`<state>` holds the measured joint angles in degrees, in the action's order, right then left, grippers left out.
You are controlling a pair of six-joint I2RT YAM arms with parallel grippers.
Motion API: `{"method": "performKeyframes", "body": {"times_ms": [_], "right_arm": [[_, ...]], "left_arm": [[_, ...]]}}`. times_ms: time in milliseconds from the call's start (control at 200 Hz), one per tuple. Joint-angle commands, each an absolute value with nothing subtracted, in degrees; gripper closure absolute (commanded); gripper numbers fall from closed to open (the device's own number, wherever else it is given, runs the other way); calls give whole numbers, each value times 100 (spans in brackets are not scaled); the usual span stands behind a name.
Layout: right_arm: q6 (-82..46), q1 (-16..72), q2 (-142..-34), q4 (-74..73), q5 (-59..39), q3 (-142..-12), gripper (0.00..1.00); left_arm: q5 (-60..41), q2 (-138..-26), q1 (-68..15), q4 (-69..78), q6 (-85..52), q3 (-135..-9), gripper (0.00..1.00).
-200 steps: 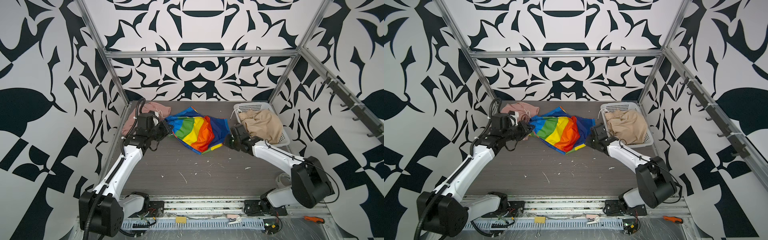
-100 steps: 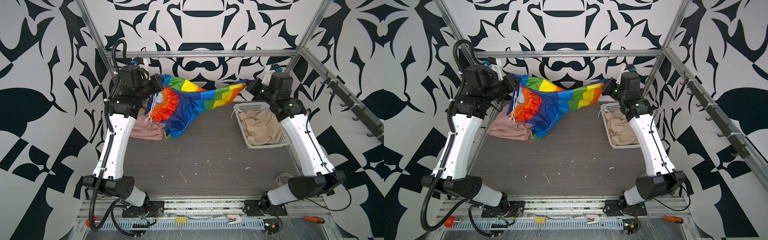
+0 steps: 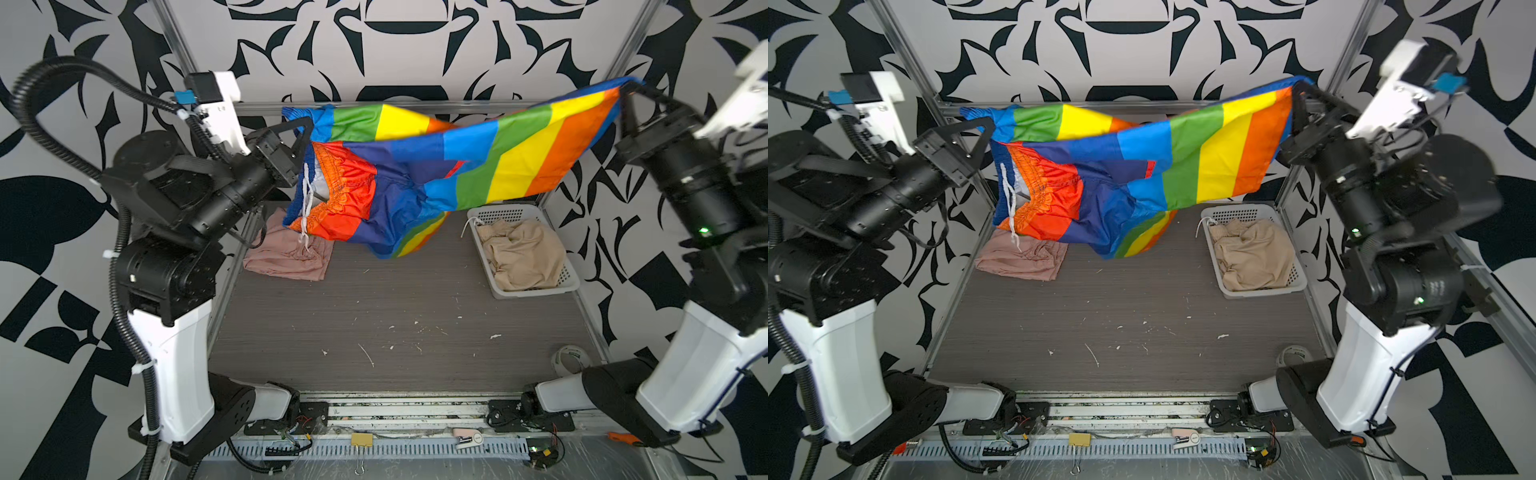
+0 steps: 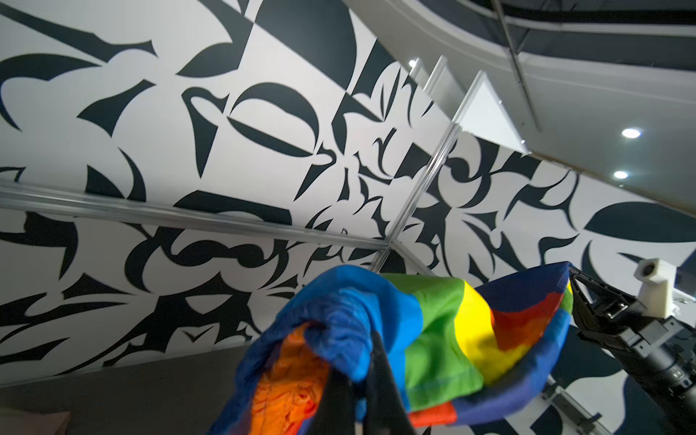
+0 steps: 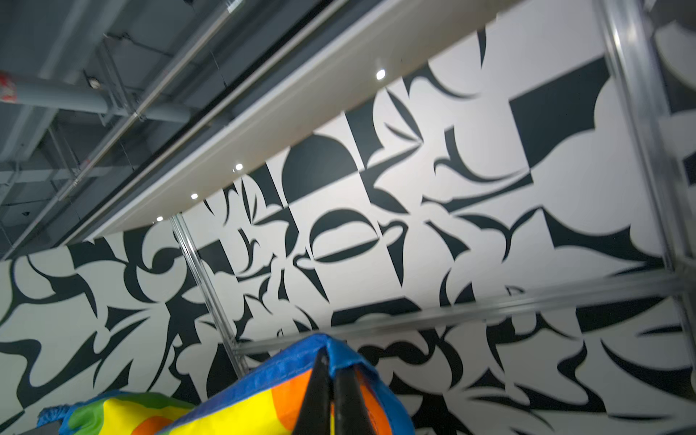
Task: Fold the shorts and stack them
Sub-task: 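Lift the rainbow shorts high with both grippers, stretching them between the grippers, then lower the stretched shorts onto the table with both grippers, laying them flat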
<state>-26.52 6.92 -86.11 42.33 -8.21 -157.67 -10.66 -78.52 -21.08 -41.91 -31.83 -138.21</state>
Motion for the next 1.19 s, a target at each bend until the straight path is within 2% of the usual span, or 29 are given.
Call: {"method": "performKeyframes", "body": {"times_ms": [0, 95, 235, 360, 520, 710, 910, 990, 1070, 1190], "right_arm": [[-2928, 82, -9438, 4437, -1266, -15876, 100], [-3559, -496, -9847, 3905, -1990, -15254, 100], [-3172, -536, -10971, 4381, -2103, -15382, 100], [-2864, -455, -11848, 4615, -2023, -15253, 100], [-2449, -264, -12318, 4406, -1601, -14632, 100], [-2357, -32, -12624, 4318, -1527, -14637, 100], [-2535, -12, -12852, 4574, -1657, -15764, 100], [-2576, -8, -12628, 4718, -1804, -15792, 100], [-2499, 4, -12027, 4822, -1865, -15101, 100], [-2330, 231, -10486, 4197, -1843, -12497, 100]], "left_arm": [[-747, -8036, -2085, -4501, -3291, -13961, 100], [-837, -8104, -1704, -4591, -3247, -13485, 100], [-1789, -8211, -925, -4313, -3619, -11756, 100], [-2075, -8517, -728, -3915, -3568, -10217, 100], [-2193, -9198, -710, -3548, -3360, -9227, 100], [-2323, -10252, -686, -3681, -3025, -9395, 100], [-2325, -11405, -587, -4151, -2805, -10514, 100], [-2530, -11578, -430, -4041, -3056, -10847, 100], [-2584, -11533, -281, -3852, -3246, -11004, 96], [-2553, -11347, -117, -3628, -3287, -10896, 95]]}}
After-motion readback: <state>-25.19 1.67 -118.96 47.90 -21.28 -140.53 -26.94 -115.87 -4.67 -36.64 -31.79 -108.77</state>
